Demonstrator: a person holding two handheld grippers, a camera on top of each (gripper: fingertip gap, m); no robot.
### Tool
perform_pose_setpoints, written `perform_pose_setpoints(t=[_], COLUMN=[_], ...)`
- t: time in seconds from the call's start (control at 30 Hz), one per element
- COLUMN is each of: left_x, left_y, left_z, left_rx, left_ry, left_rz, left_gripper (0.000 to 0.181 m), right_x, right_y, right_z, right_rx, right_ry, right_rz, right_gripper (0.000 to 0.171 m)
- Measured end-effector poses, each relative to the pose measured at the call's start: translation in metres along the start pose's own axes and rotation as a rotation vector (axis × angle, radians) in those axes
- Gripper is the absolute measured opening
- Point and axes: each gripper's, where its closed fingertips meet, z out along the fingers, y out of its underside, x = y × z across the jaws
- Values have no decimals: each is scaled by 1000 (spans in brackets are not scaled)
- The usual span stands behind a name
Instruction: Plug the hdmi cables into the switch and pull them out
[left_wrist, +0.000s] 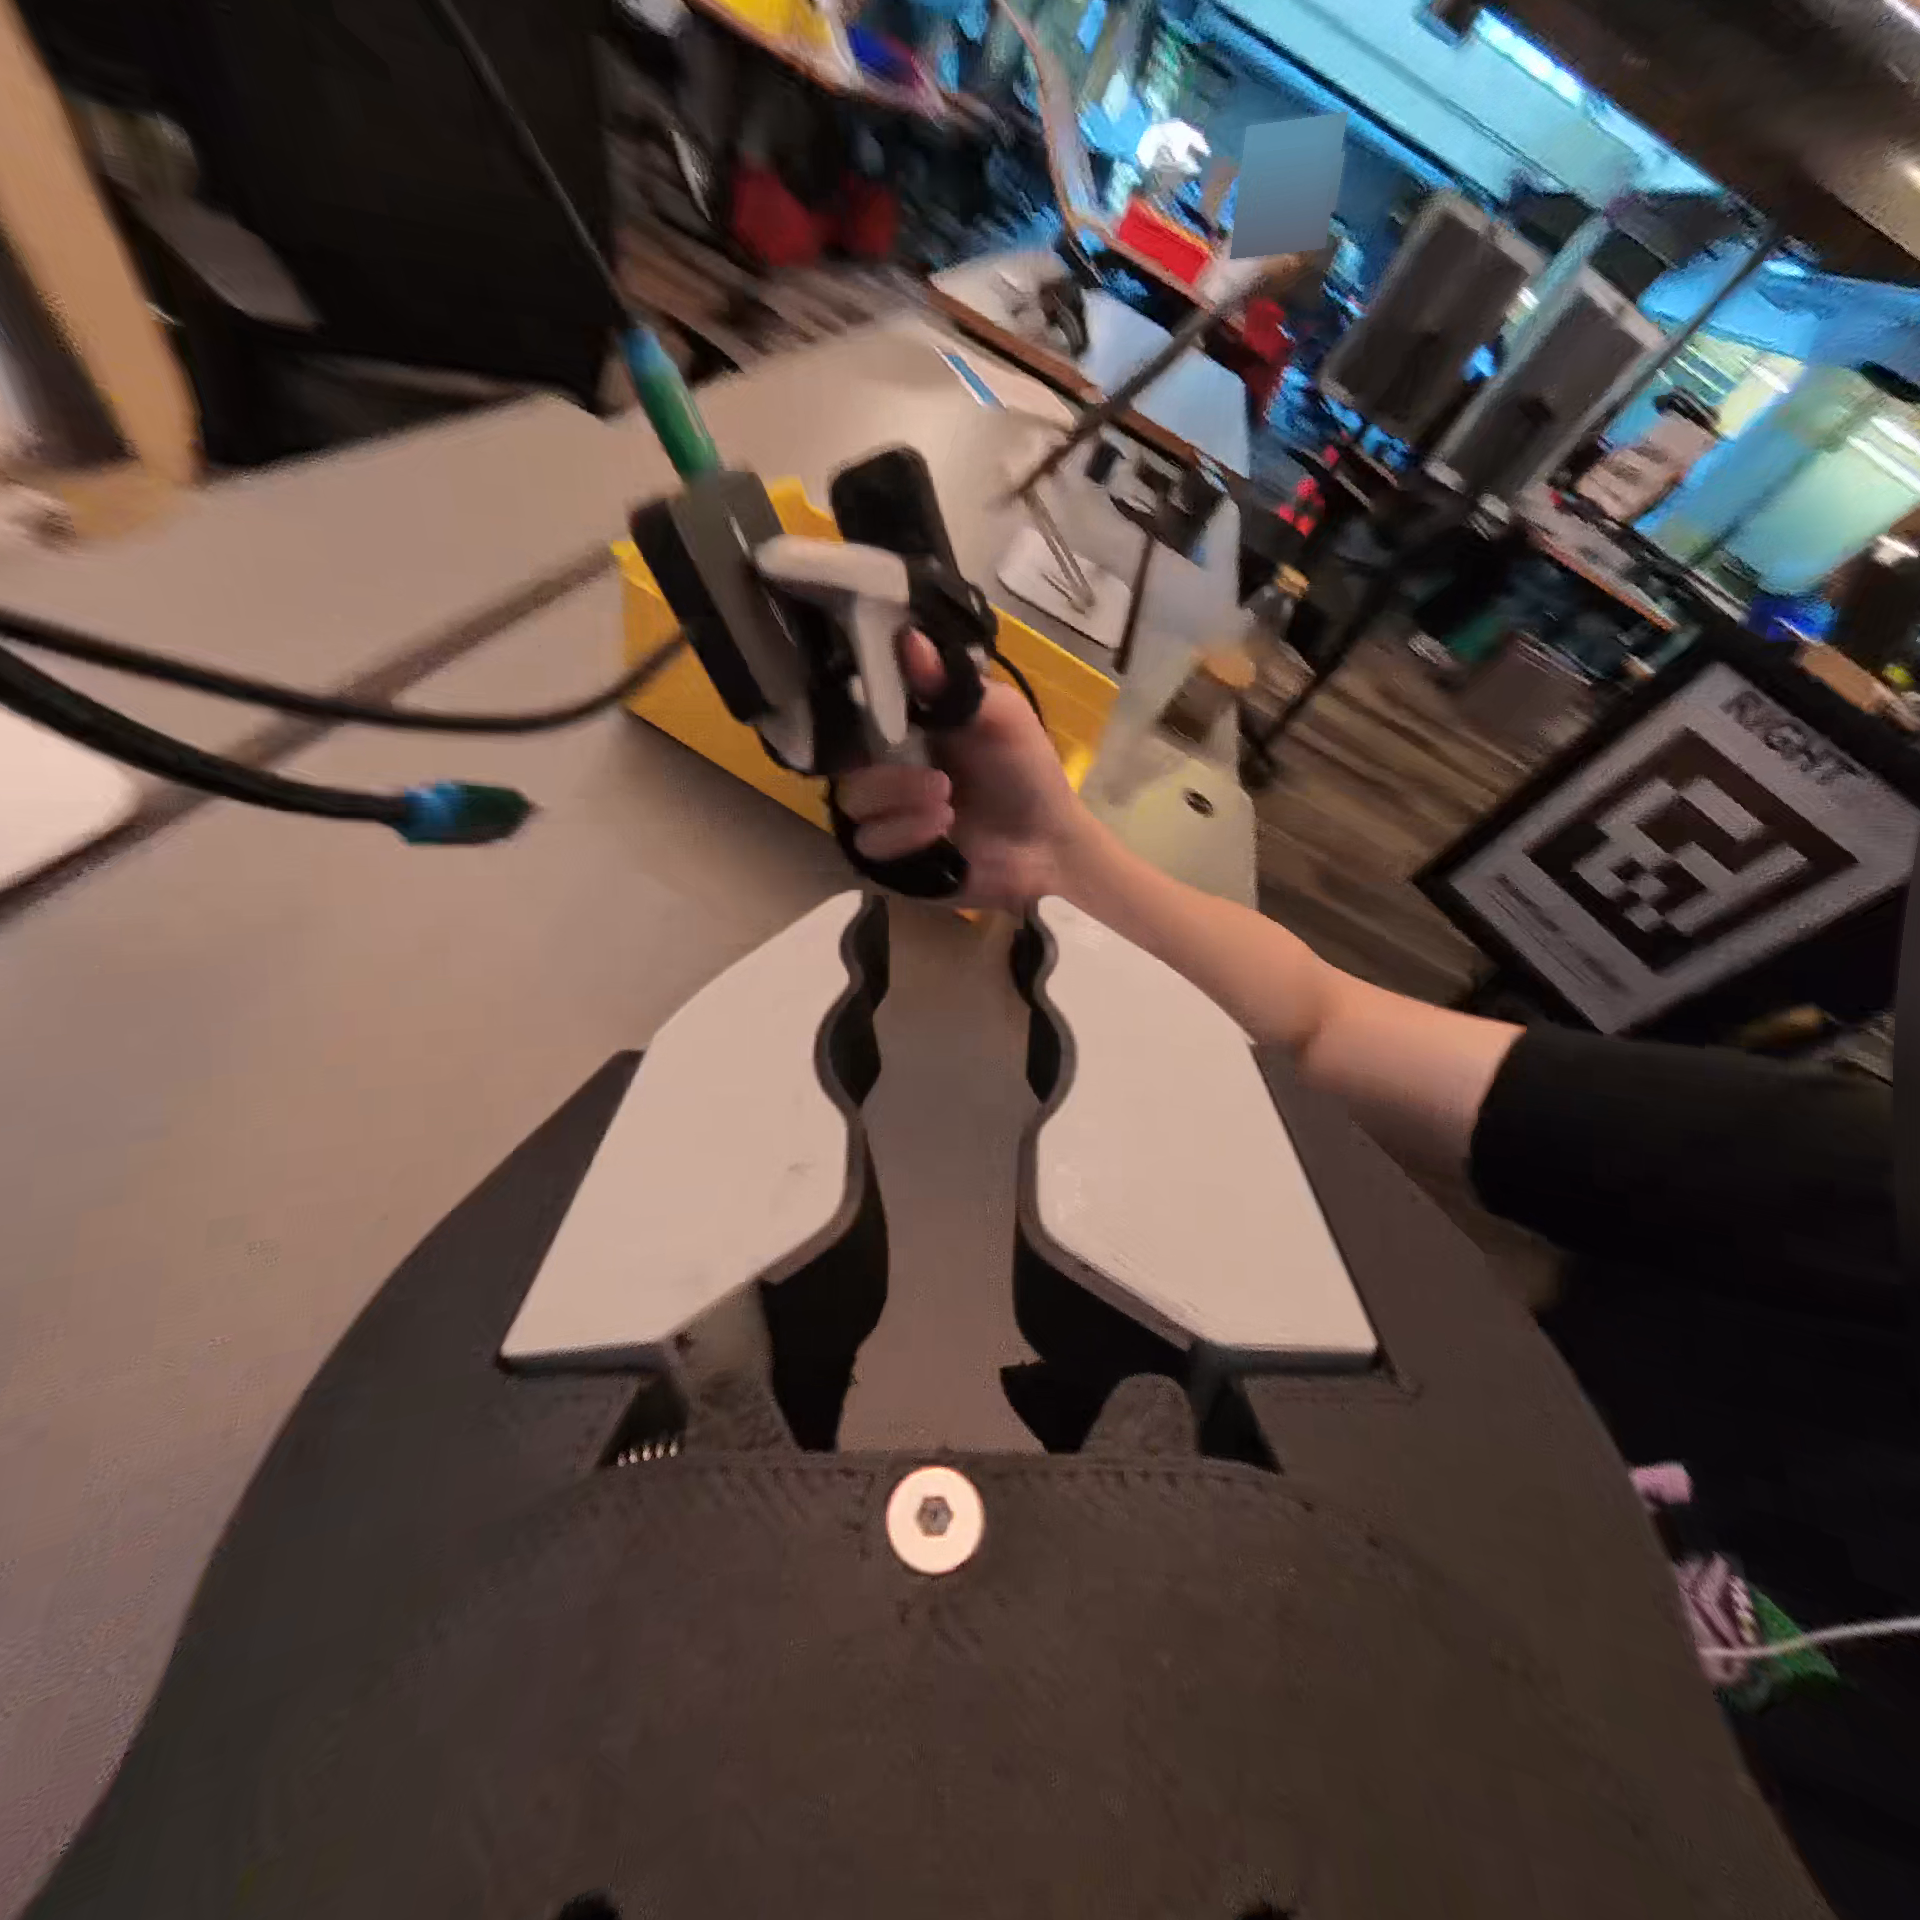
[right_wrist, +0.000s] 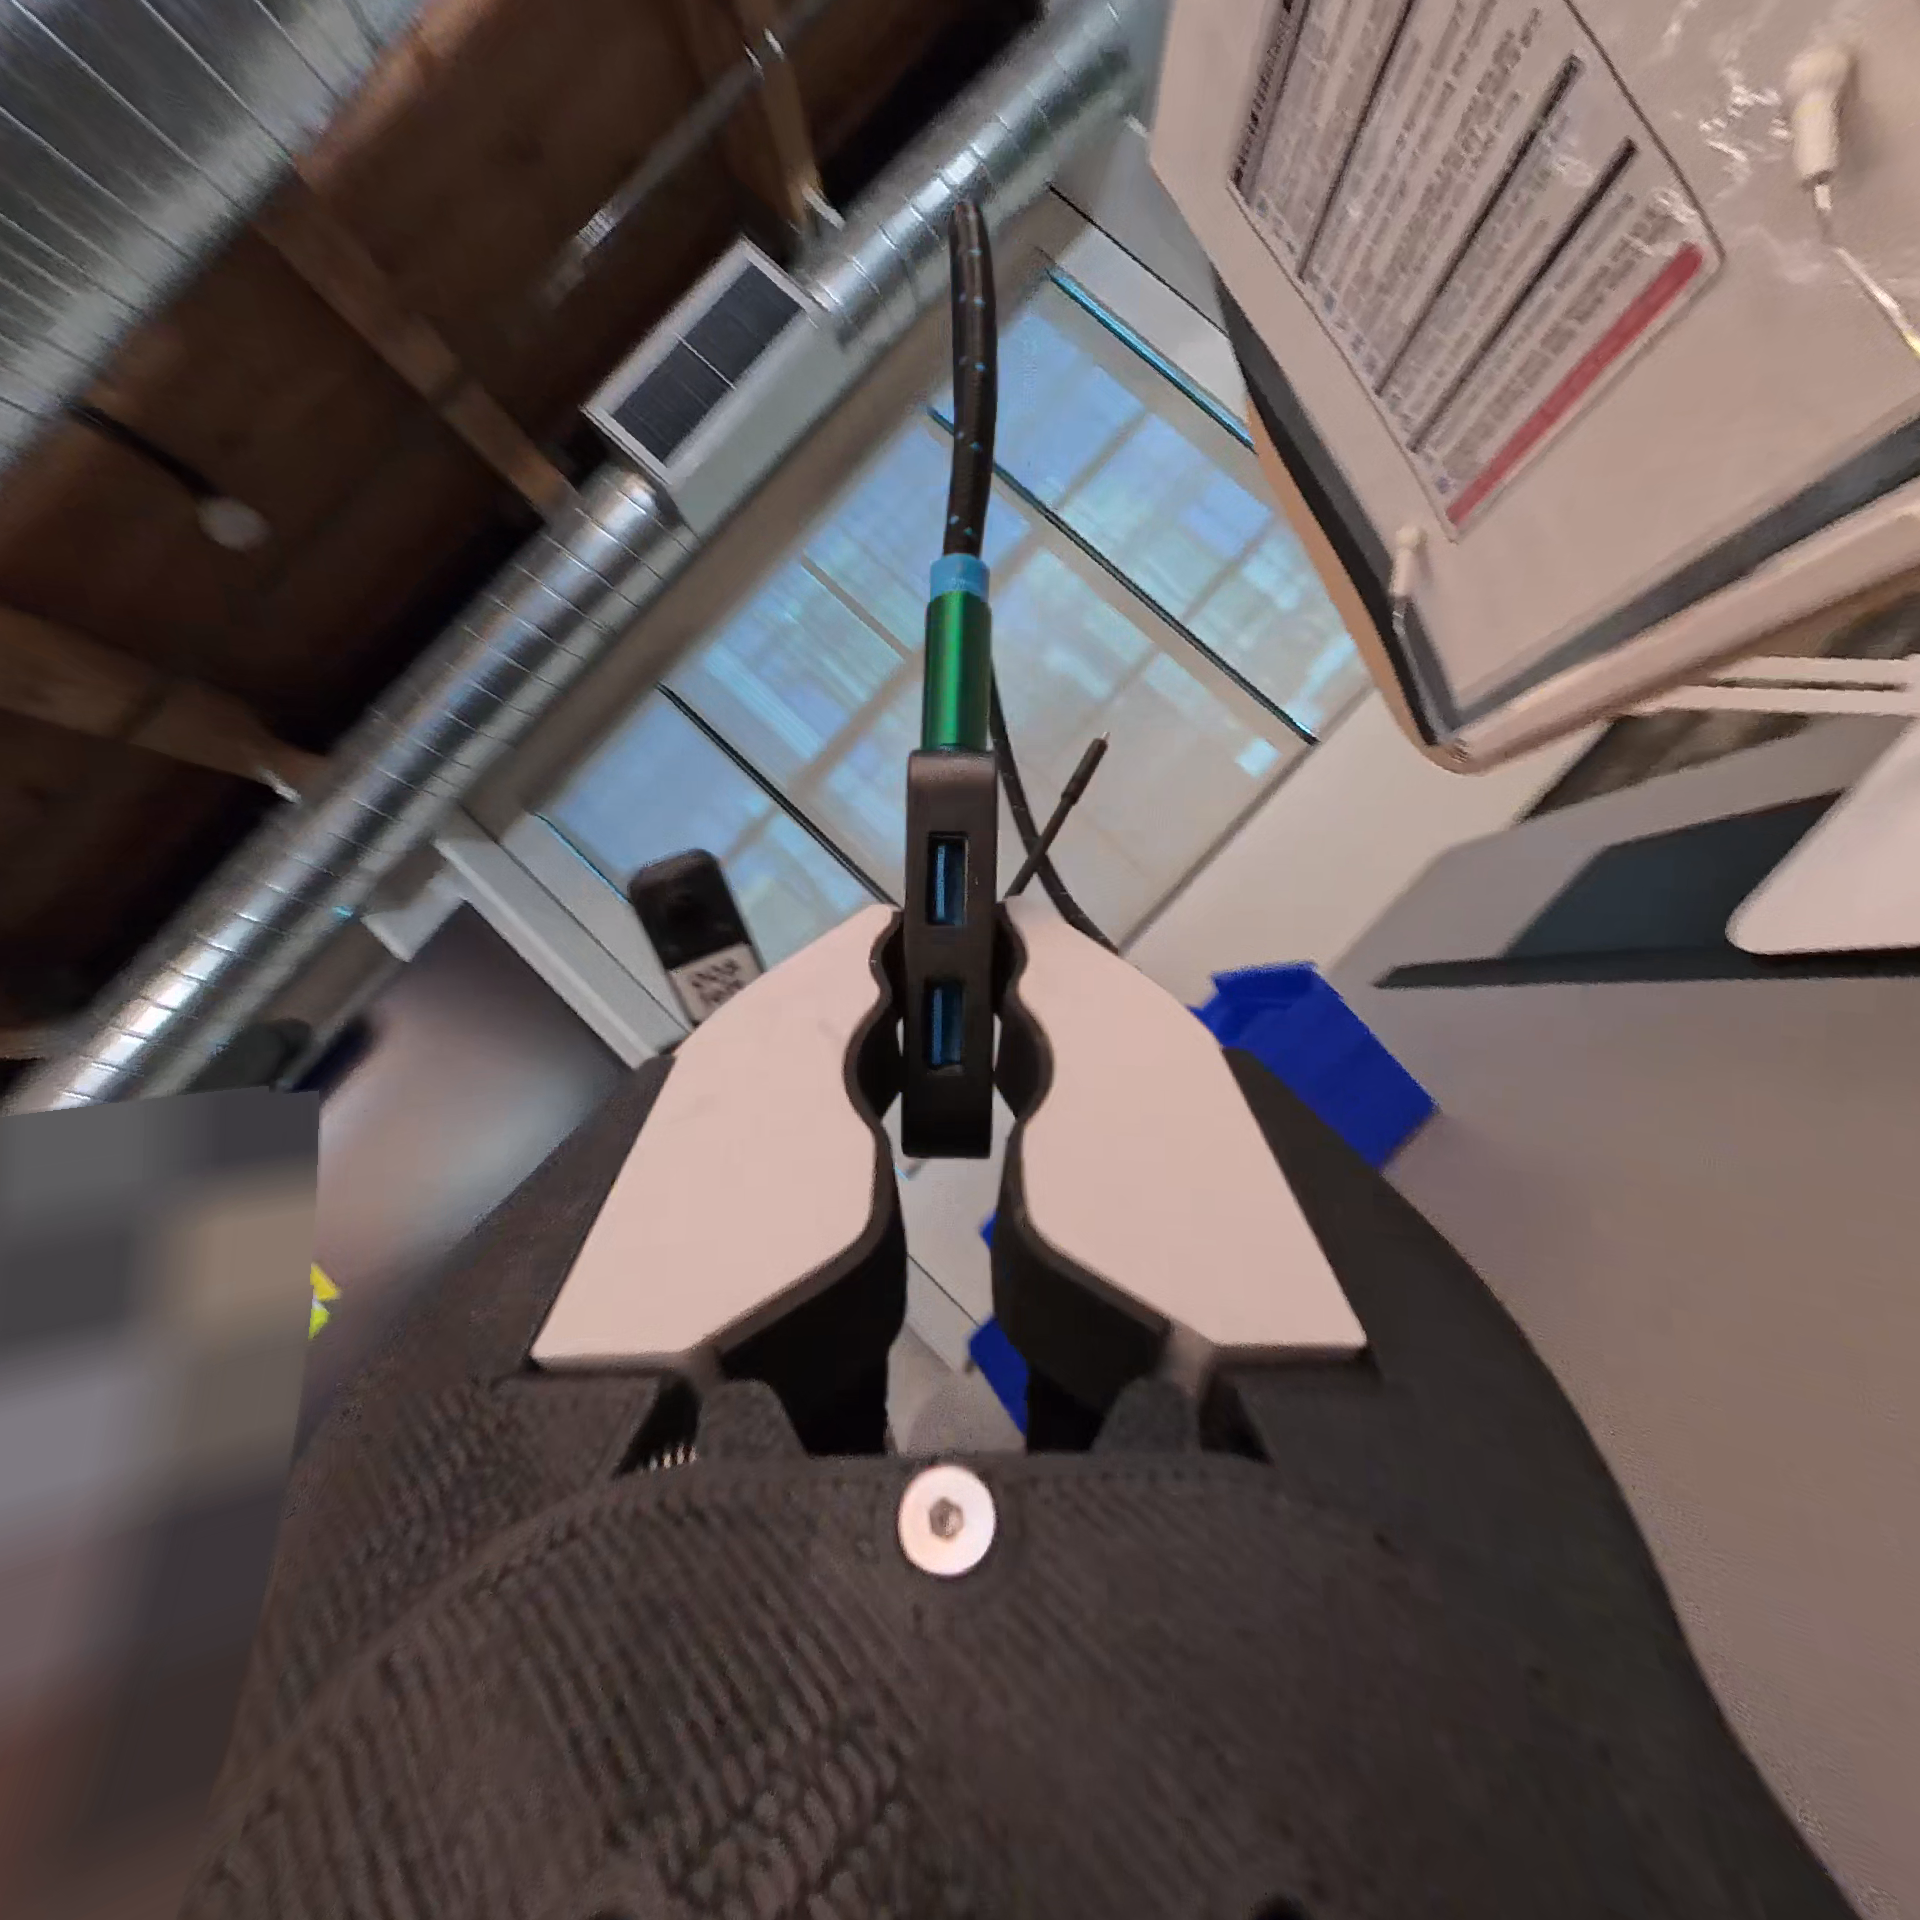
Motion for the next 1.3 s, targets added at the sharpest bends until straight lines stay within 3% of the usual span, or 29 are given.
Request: perform_pose_setpoints(t=[0.1,0.2,0.3,0.43,0.47,0.57,0.73,0.9,1.03,1.1,1.23,1.3], left_x=[1,-4,-13,-3,1,14,16,15,22,24,14,5], left_y=[10,-1,-13,-25,-24,-22,-17,-15,-11,-4,1,5], left_z=[38,67,73,67,67,68,64,53,52,55,49,40], left_rx=[-27,117,275,379,377,362,249,182,160,111,67,16], left_ry=[31,9,-60,-25,-4,67,29,-63,-22,6,-40,-105], left_rz=[-28,-21,17,66,71,118,264,447,487,491,535,639], left_gripper=[25,36,49,44,43,13,13,13,13,14,19,9], right_x=[-20,-41,-61,-81,-85,-87,-92,-93,-93,-96,-97,-103], right_y=[-4,-2,5,23,28,42,47,49,64,70,72,65], right_z=[2,5,10,20,22,28,26,23,23,20,21,20], right_rx=[73,129,152,124,112,79,-10,-200,-341,-374,-370,-330], right_ry=[-105,-206,-294,-348,-356,-352,-372,-236,-230,-259,-205,-176], right_rz=[24,44,30,-50,-77,-170,-359,-674,-723,-751,-945,-1011], right_gripper=[14,15,15,15,15,15,16,34,42,18,15,17])
